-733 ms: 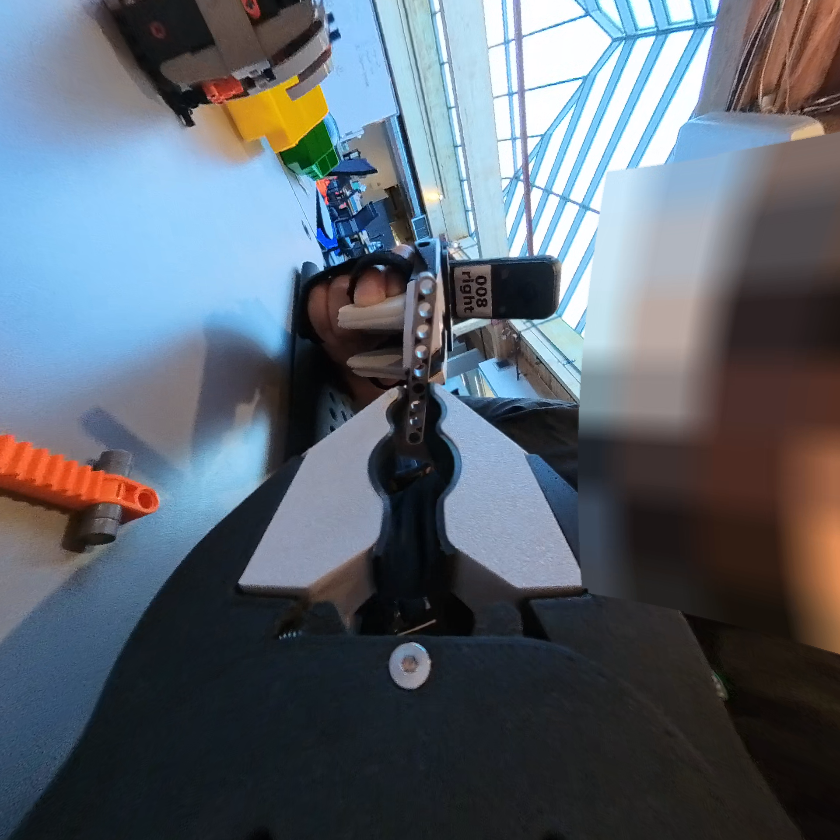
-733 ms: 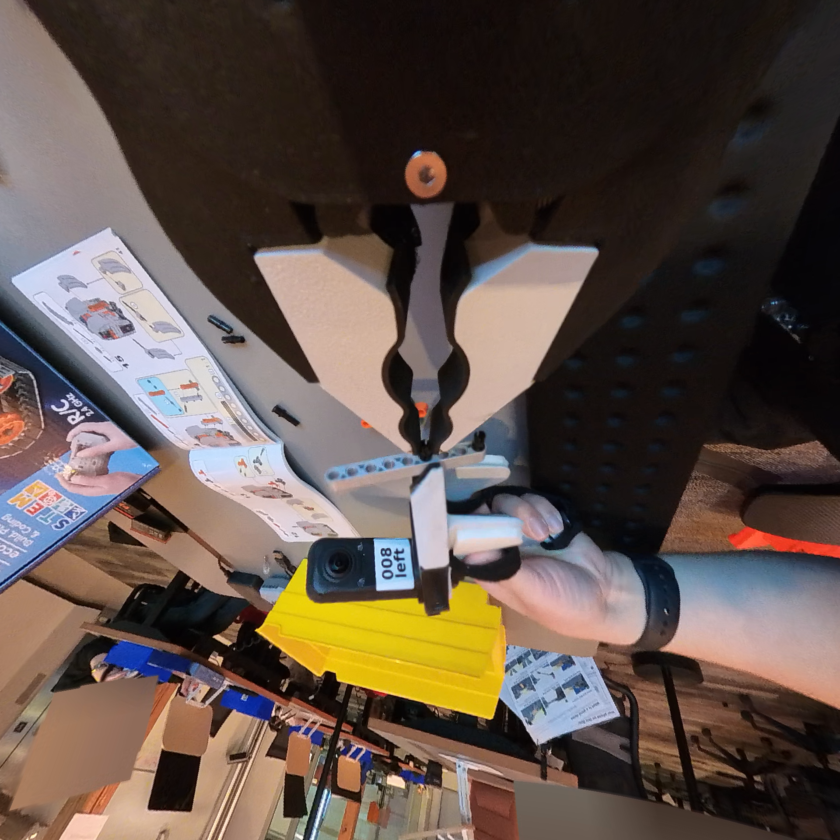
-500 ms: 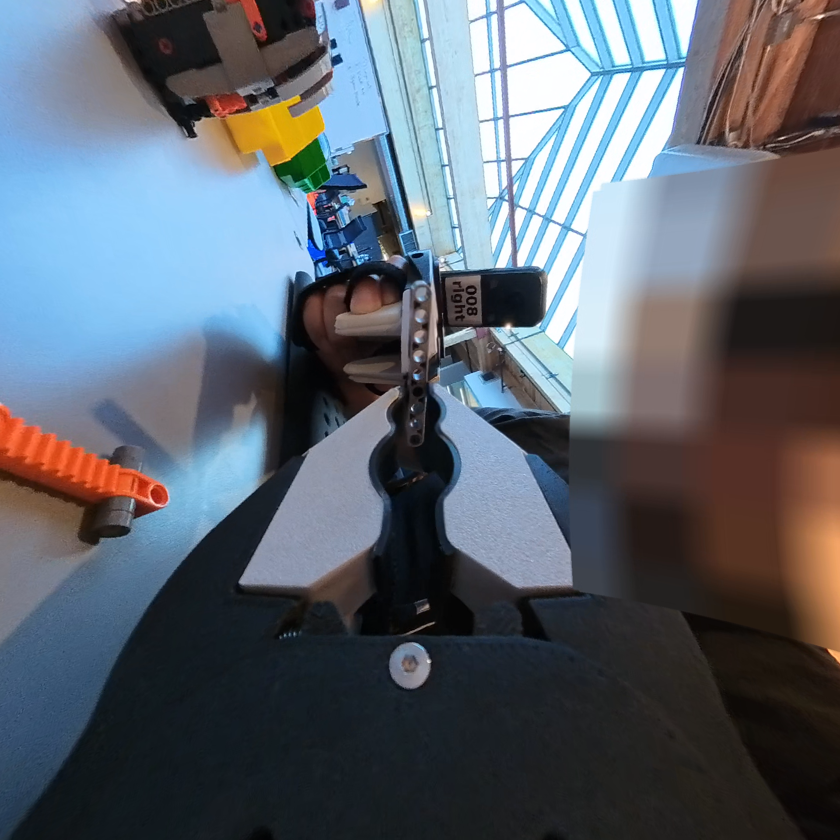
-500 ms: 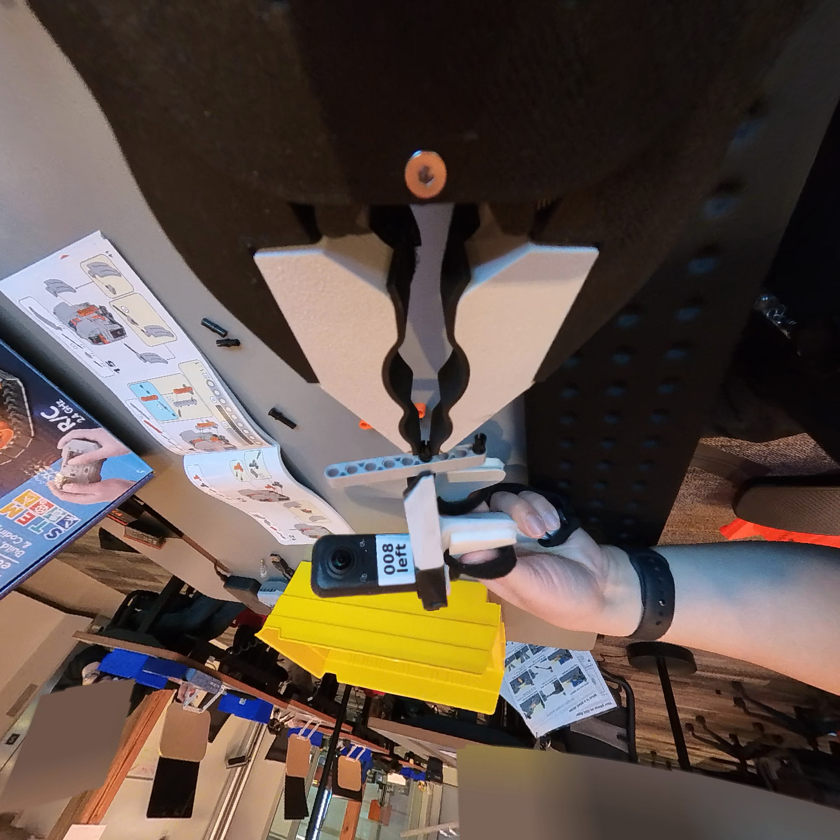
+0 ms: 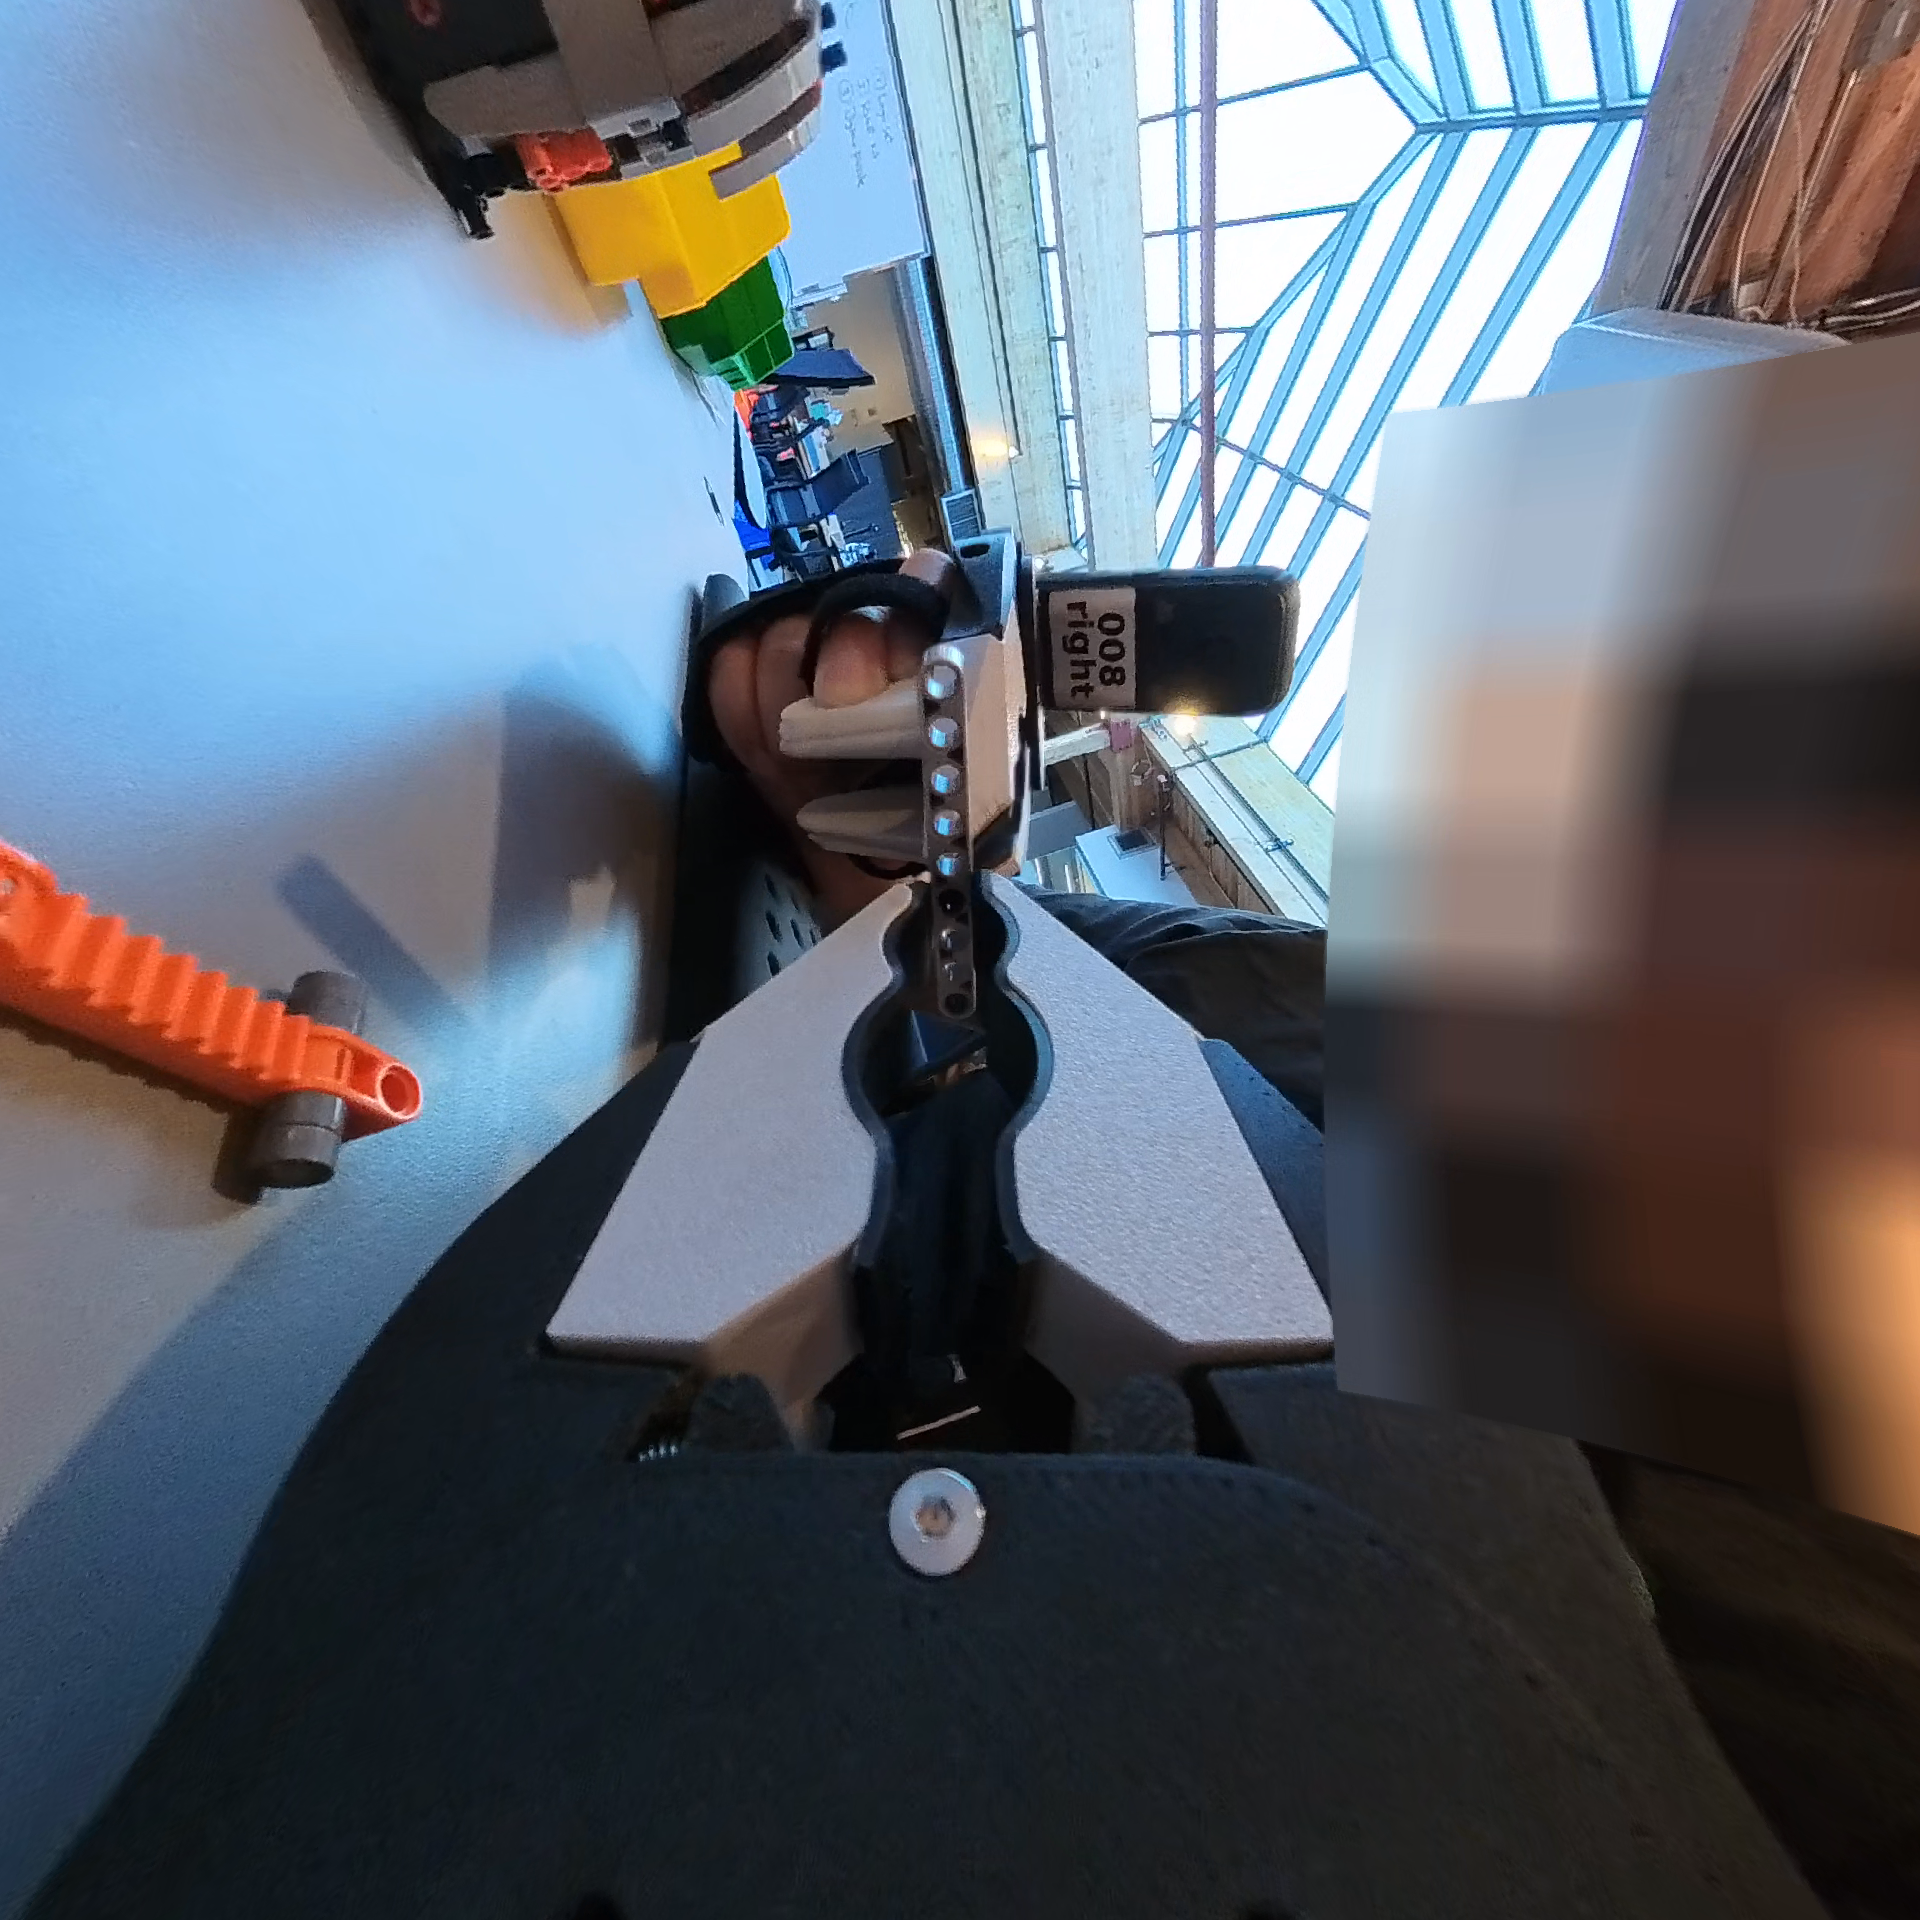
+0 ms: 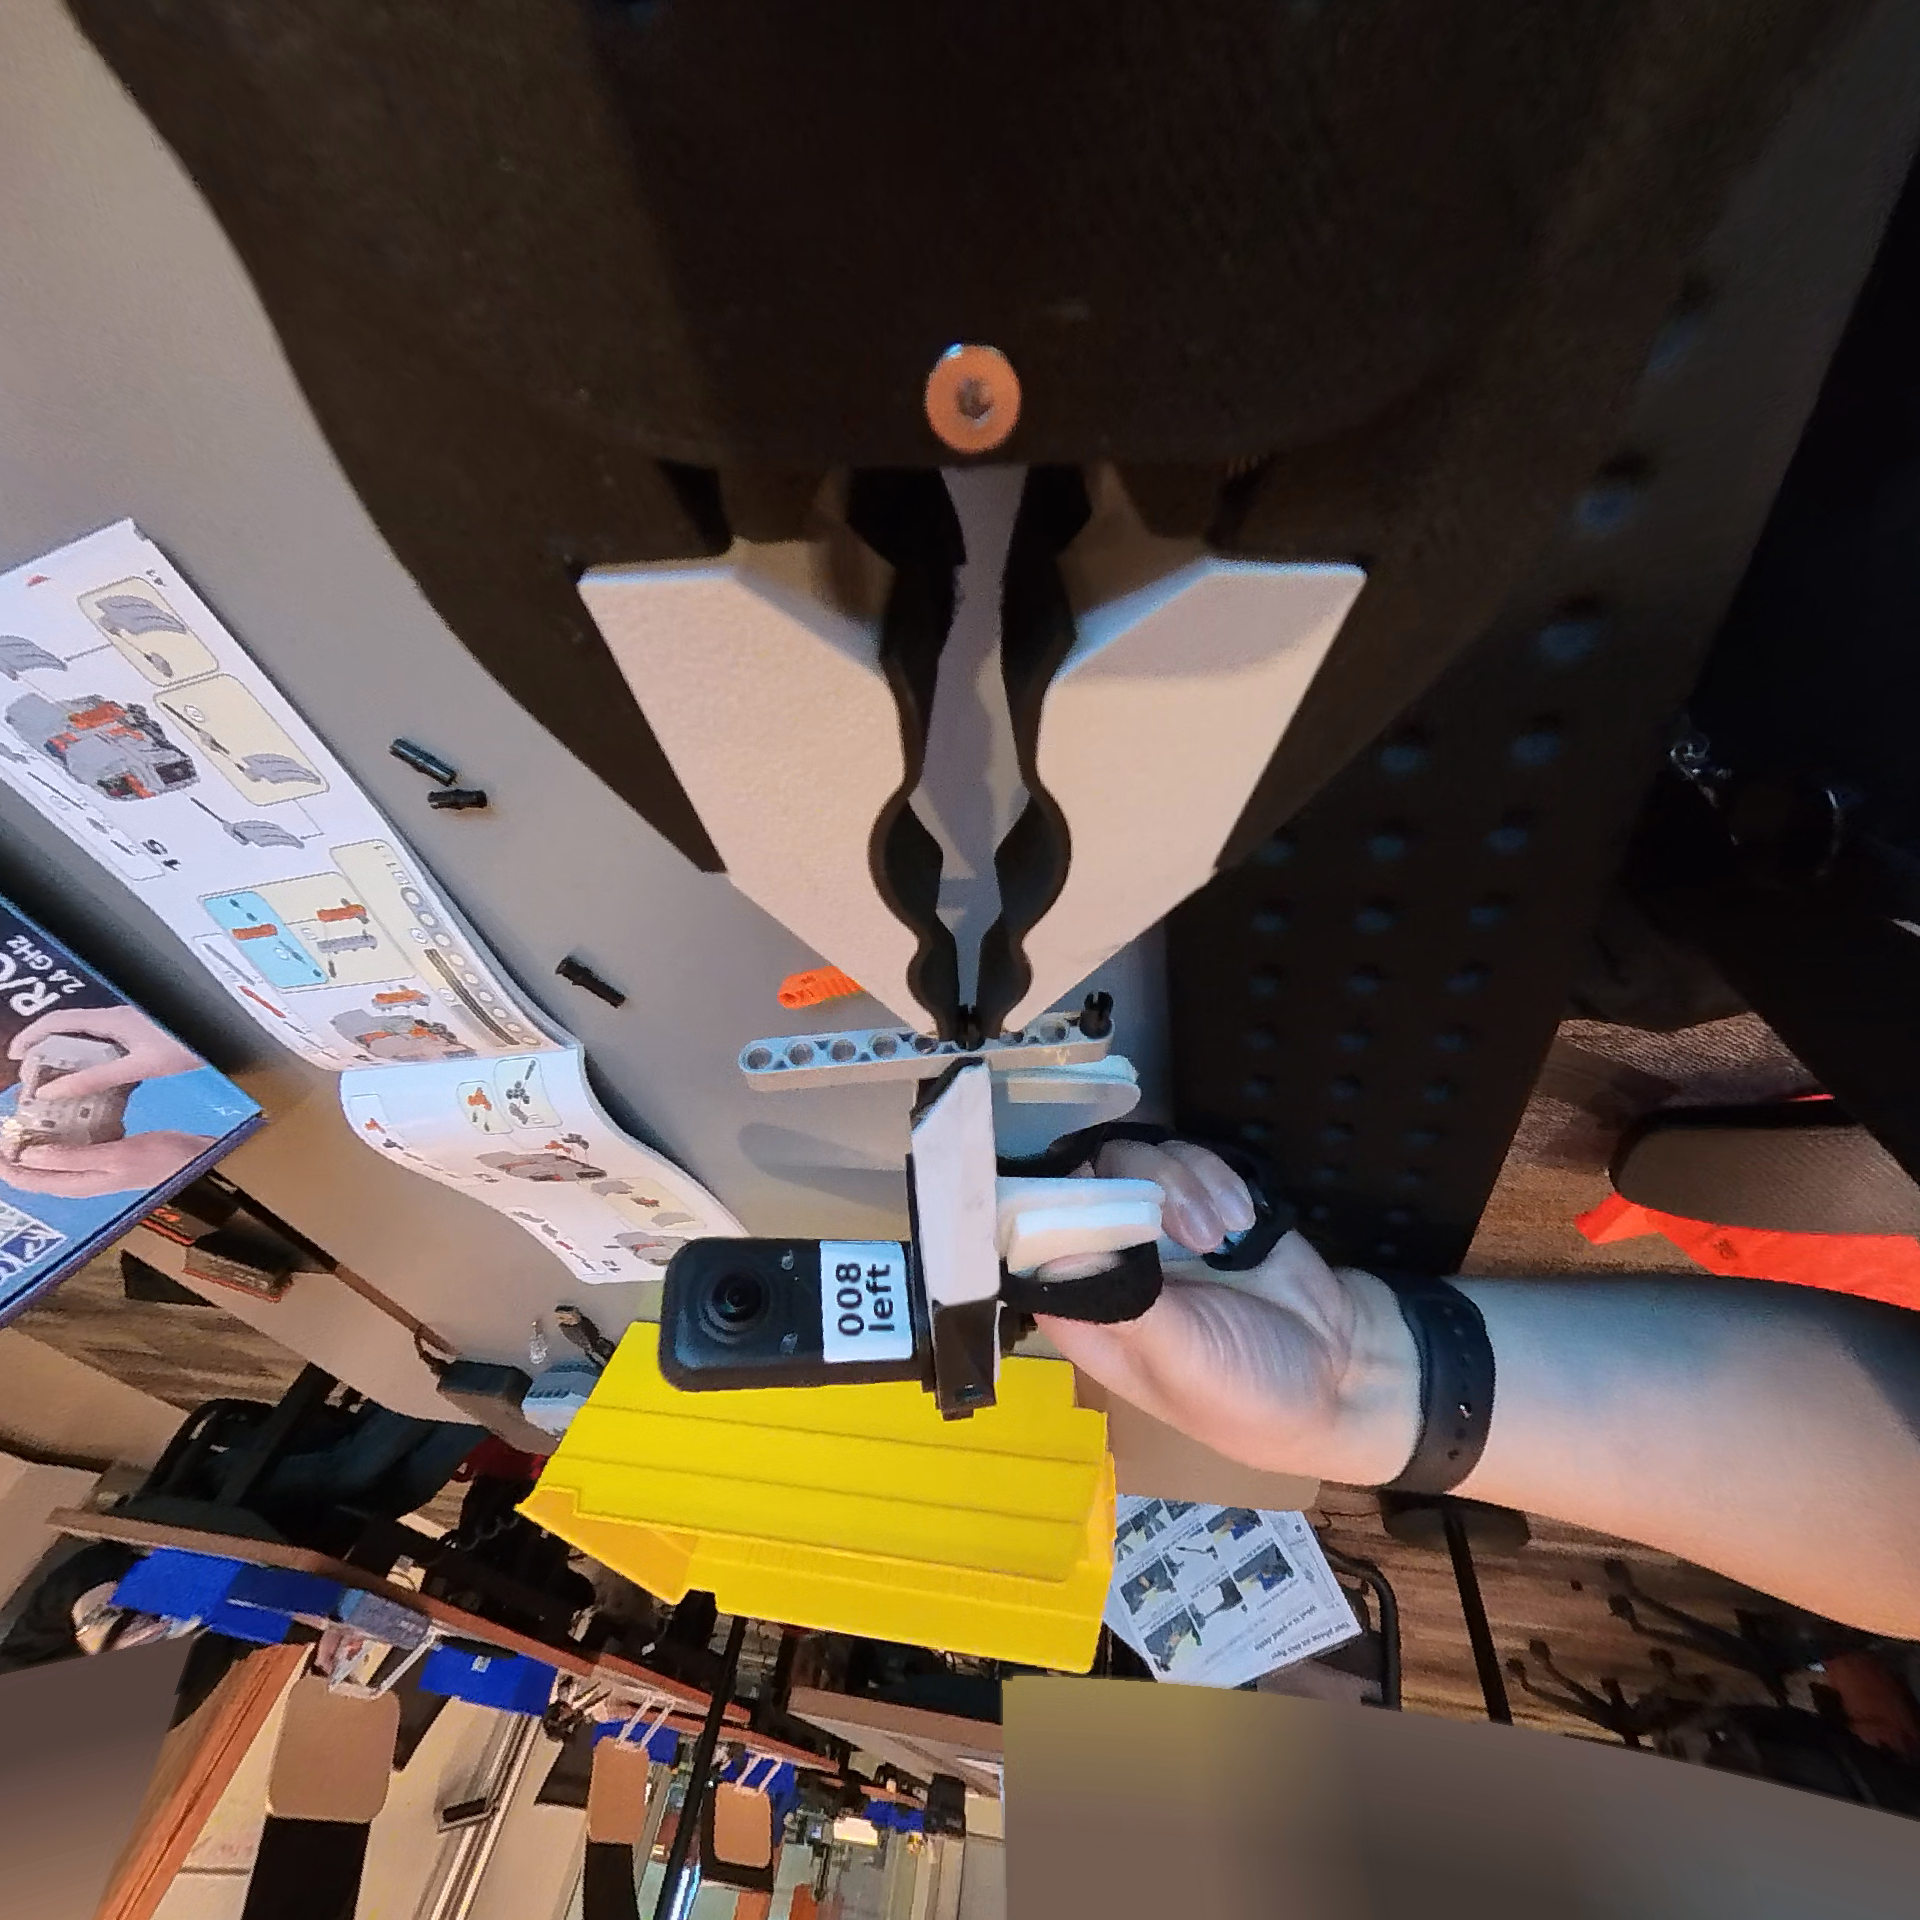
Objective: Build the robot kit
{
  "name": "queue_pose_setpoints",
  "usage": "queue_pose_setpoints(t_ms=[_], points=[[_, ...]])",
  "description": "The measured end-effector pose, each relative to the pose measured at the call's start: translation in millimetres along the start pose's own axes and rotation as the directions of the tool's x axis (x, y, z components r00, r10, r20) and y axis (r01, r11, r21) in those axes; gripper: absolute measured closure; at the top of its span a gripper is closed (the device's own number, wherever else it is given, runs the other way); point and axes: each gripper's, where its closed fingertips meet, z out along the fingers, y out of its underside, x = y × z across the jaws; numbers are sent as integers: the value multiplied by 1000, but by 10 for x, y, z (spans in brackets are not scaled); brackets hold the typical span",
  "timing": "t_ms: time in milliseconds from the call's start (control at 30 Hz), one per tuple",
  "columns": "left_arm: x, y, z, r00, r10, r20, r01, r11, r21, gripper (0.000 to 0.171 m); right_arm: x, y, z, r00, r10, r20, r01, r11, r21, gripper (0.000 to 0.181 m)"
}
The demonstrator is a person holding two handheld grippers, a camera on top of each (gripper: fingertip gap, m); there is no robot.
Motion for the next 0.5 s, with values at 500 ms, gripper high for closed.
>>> queue_pose_setpoints(t_ms=[500], points=[[112,-33,-9,997,61,-42,-60,998,24,167,51,-105,-15,999,-20,-41,22,998,53,179]])
